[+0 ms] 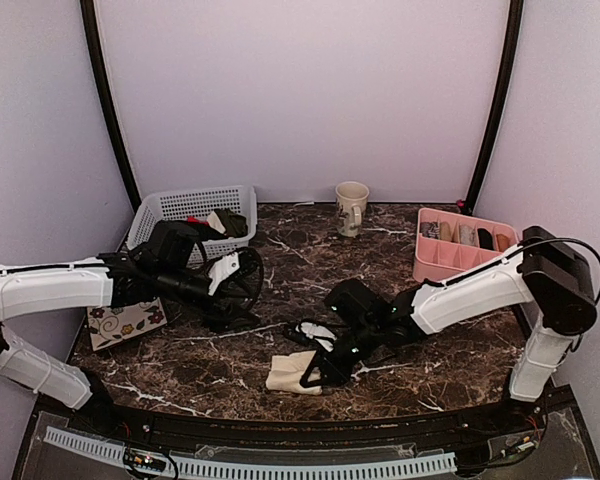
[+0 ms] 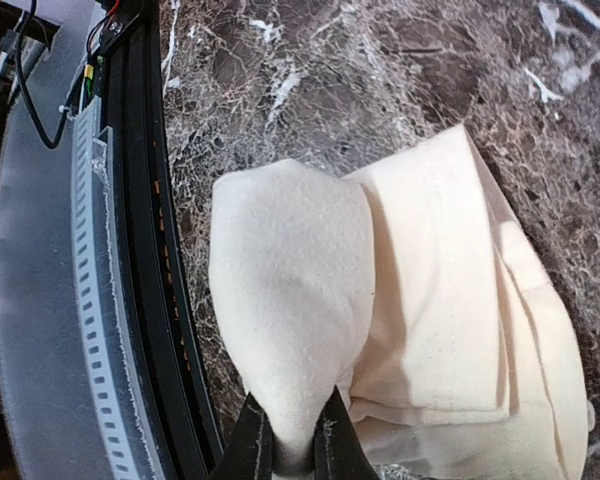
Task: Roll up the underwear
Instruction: Roll the underwear at the center of the board.
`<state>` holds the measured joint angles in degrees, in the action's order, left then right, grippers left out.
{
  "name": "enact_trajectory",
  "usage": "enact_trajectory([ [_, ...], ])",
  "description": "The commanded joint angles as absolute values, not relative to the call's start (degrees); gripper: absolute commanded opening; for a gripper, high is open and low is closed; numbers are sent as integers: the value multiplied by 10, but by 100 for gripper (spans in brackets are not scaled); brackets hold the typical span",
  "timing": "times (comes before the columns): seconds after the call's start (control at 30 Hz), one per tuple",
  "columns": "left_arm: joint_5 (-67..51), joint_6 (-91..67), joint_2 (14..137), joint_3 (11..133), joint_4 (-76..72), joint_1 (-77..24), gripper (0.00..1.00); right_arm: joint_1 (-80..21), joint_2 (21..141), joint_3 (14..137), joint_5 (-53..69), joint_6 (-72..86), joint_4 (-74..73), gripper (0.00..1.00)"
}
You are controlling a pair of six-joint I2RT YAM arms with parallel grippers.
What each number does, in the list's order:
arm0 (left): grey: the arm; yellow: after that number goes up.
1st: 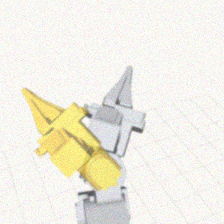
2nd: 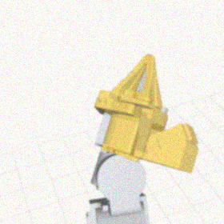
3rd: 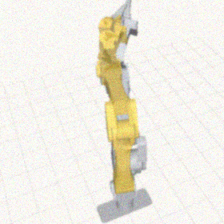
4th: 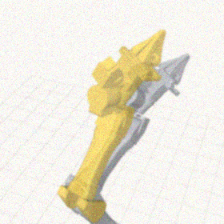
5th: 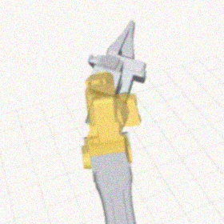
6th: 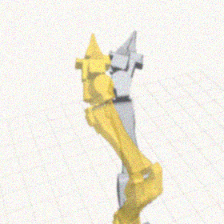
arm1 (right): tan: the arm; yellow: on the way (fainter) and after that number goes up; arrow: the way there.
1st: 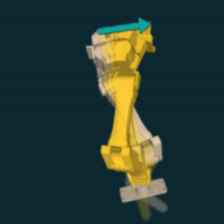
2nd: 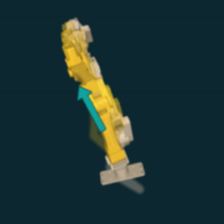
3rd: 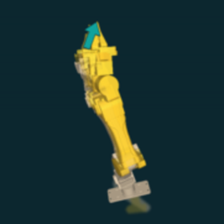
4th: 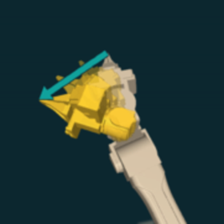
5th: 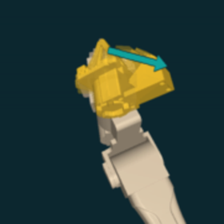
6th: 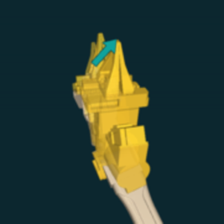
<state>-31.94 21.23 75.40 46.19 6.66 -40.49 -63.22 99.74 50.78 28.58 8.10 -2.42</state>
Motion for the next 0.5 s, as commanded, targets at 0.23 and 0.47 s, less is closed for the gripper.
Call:
enact_trajectory([
  [0.23,-160,242,653,341,24,-559,69,-548,1121,557,531,228,-24,0],
  [0.47,-118,243,740,364,-2,-628,69,-517,1159,537,555,210,-1,0],
])
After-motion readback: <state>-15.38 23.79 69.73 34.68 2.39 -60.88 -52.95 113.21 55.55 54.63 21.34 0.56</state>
